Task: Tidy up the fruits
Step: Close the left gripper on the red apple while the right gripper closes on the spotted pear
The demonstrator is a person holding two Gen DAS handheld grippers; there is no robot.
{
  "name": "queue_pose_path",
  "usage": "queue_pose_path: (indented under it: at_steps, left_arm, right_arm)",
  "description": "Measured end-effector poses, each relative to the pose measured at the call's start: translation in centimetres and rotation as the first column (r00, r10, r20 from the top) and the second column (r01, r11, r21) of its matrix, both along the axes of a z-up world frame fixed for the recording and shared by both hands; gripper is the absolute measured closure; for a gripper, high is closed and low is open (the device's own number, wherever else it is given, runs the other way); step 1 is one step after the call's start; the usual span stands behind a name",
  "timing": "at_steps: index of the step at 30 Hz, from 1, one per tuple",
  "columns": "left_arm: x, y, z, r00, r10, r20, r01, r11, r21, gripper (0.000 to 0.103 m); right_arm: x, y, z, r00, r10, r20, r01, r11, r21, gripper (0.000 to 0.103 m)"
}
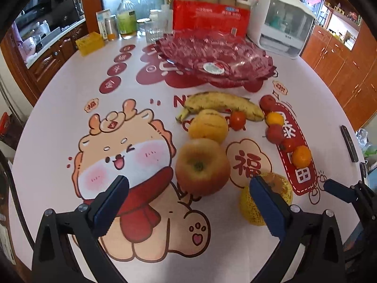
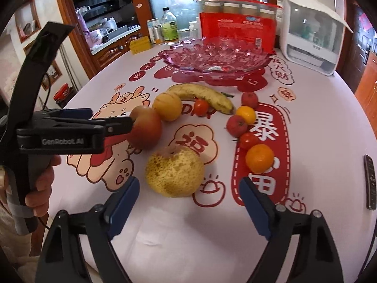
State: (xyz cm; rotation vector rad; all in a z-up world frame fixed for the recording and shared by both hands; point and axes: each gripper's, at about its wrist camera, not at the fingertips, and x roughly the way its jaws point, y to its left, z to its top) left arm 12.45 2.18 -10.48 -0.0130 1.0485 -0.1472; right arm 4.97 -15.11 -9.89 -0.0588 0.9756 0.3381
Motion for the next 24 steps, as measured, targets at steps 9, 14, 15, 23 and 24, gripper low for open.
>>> queue_pose_path:
  at_steps: [9, 14, 15, 23, 24]
  left_arm:
    - [1.5, -0.1, -2.1, 0.999, 0.002, -0.054, -0.004, 1.000, -0.022, 0.001]
    - [2.5, 0.2, -3.3, 0.996, 0.018, -0.086, -0.021, 0.999, -0.036, 0.001]
    - [2.6, 0.2, -3.5, 0.996, 0.021, -0.089, -0.024, 0.999, -0.038, 0.001]
    - [3.4, 0.1, -4.5, 0.995, 0.026, -0.096, -0.030, 0.999, -0.040, 0.002]
    - [3.4, 0.1, -4.5, 0.995, 0.027, -0.095, -0.030, 0.999, -0.039, 0.002]
  right_arm:
    - [0.6, 0.7, -1.8, 0.999, 0.033, -0.018, -0.032, 0.999, 0.021, 0.017]
    - [1.0, 1.6, -2.3, 0.999, 0.047, -0.014, -0.047, 0.999, -0.002, 0.017]
    - [1.1, 1.7, -2.5, 0.999, 0.047, -0.017, -0.047, 0.999, -0.003, 0.017]
    - [2.0, 2.7, -3.8, 0.998, 0.056, -0.034, -0.056, 0.998, -0.019, 0.017]
    - [2.1, 2.8, -3.9, 0.998, 0.060, -0.037, -0.060, 0.998, -0.019, 0.017]
